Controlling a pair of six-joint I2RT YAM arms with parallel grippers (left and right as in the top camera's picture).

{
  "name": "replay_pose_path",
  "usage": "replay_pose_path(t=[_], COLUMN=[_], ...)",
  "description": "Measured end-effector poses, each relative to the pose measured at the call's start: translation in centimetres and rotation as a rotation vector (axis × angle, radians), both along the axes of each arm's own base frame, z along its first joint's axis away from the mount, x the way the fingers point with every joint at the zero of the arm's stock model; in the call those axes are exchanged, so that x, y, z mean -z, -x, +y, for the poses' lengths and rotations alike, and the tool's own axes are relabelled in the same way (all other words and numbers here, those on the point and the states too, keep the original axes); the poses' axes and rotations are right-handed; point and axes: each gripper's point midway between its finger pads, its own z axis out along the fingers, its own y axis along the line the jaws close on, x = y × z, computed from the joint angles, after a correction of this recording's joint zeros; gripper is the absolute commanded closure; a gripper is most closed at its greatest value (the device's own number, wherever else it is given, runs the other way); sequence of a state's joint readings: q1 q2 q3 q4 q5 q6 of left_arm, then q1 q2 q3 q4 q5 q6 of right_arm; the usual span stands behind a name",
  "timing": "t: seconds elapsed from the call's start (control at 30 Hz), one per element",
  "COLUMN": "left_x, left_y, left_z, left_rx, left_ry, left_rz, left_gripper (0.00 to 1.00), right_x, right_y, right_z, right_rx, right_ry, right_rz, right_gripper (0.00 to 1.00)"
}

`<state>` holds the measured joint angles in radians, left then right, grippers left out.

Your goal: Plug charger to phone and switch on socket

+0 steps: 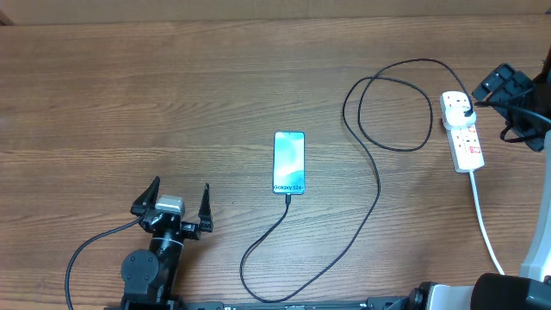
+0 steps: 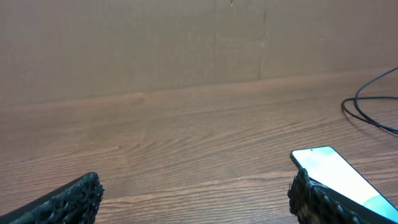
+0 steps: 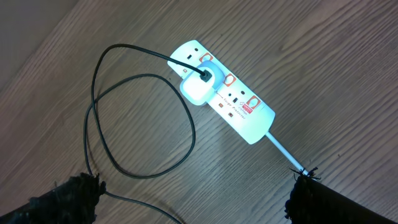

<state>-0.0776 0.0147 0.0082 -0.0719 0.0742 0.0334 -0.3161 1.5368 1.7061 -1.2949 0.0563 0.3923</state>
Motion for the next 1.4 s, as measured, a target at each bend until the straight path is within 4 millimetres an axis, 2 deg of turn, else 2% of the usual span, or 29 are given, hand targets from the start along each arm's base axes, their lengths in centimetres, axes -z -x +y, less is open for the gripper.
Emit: replay_pose_path(t=[0.8,1.1,1.4], left_x=[0.0,0.0,0.0], left_y=[0.0,-0.1,-0.1], left_z=[0.0,1.1,1.2], left_rx=[-0.002,-0.044,-0.047], left_ry=[0.0,0.0,0.0], left_rz=[0.0,0.0,0.0], left_gripper=[0.01,0.01,0.01], right_x=[0.0,0.0,0.0], right_y=[0.0,0.0,0.0], right_z=[0.0,0.0,0.0], right_rx=[0.0,0.0,0.0], right_ry=[0.0,-0.001,0.0], right_rz=[0.0,0.0,0.001], right_gripper=[0.0,0.0,0.0])
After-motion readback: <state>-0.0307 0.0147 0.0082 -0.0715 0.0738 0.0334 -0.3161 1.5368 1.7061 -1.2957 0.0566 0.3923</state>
